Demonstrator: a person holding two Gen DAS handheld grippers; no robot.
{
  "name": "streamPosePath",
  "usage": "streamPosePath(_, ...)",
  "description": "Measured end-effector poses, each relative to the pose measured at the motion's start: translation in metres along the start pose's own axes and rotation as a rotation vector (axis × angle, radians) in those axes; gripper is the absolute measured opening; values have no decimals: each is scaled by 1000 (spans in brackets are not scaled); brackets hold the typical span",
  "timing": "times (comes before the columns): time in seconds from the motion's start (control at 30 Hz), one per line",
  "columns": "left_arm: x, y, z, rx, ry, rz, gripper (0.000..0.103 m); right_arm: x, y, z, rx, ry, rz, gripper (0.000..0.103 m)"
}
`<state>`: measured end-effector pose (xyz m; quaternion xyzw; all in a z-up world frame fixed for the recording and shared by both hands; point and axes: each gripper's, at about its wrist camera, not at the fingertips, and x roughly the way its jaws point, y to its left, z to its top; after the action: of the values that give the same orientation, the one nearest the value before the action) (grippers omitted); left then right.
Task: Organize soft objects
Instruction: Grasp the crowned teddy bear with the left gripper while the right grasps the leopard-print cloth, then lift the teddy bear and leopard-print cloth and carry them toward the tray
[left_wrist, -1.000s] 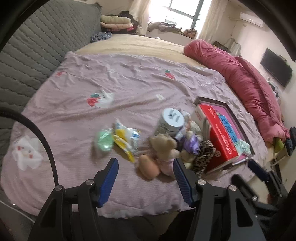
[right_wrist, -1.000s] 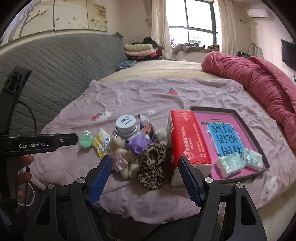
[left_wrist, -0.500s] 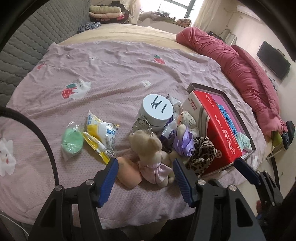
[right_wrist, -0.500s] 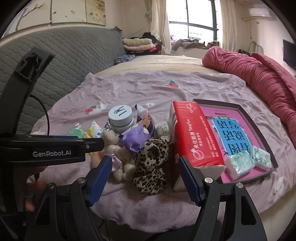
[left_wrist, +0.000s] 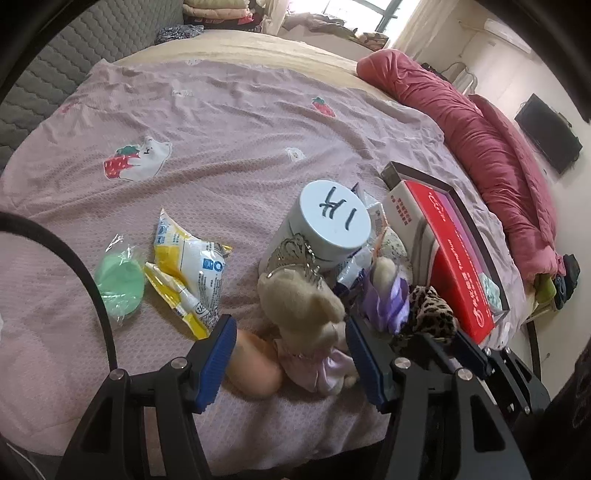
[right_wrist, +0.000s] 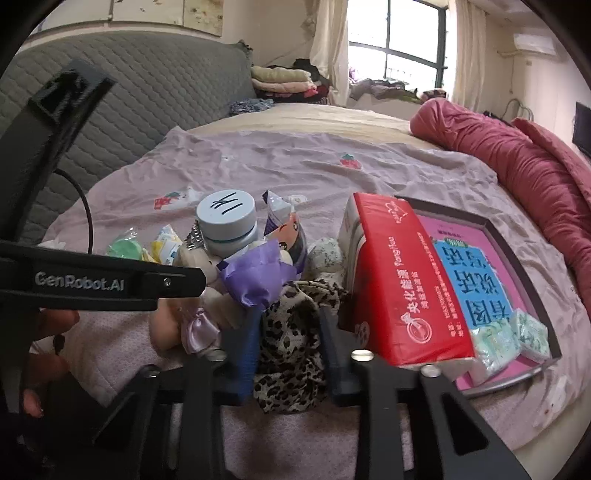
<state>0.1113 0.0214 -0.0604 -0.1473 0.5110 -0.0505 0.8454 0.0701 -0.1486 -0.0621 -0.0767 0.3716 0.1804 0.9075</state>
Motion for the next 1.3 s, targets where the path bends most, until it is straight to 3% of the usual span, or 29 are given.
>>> streamPosePath(0.17,10,1,7,-11,1,9,61,0,-4,0,1,-15,3,10)
streamPosePath(0.5,26,8,11,-51,15,-5,61,-5,-10,1,4,-42,23,8)
streamPosePath(0.67,25,3,10,-30,3,-29,45,-8,-10,0,13,-49,31,8)
streamPosePath(1.03,6,5,6,-35,-75,-110,39,-21,-15,3,18,-91,67,5)
streamPosePath(1.3,-14,14,3,-47,-136,-75,39,-30,-20,7,41,-124,74,5)
